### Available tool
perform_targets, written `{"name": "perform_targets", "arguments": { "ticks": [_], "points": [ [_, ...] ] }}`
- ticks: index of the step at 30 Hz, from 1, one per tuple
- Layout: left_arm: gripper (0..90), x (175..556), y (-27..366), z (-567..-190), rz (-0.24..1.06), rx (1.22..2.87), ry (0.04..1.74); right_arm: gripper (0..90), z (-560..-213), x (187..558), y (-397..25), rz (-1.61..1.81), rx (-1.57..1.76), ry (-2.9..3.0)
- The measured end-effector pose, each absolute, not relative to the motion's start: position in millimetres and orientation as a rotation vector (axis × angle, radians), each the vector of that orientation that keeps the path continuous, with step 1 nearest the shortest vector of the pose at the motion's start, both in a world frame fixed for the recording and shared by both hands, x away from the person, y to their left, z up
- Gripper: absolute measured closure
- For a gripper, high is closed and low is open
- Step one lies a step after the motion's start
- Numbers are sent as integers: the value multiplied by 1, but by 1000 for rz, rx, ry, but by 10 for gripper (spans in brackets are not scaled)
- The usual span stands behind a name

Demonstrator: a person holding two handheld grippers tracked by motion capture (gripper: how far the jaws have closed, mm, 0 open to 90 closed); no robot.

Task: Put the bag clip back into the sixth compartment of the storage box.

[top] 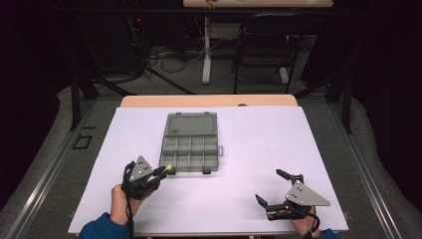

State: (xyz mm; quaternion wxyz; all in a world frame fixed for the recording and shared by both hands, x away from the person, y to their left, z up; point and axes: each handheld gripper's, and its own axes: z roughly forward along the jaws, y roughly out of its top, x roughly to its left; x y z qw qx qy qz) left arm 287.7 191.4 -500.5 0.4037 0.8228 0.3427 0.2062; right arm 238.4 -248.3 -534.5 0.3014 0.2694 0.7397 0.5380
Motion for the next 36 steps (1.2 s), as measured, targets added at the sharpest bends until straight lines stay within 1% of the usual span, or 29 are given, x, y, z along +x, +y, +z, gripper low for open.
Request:
{"name": "perform_targets", "arguments": {
  "ticks": [36],
  "points": [
    [796,312,185,-495,535,2065,866,0,-535,239,-248,1430,717,1965]
  ]
}}
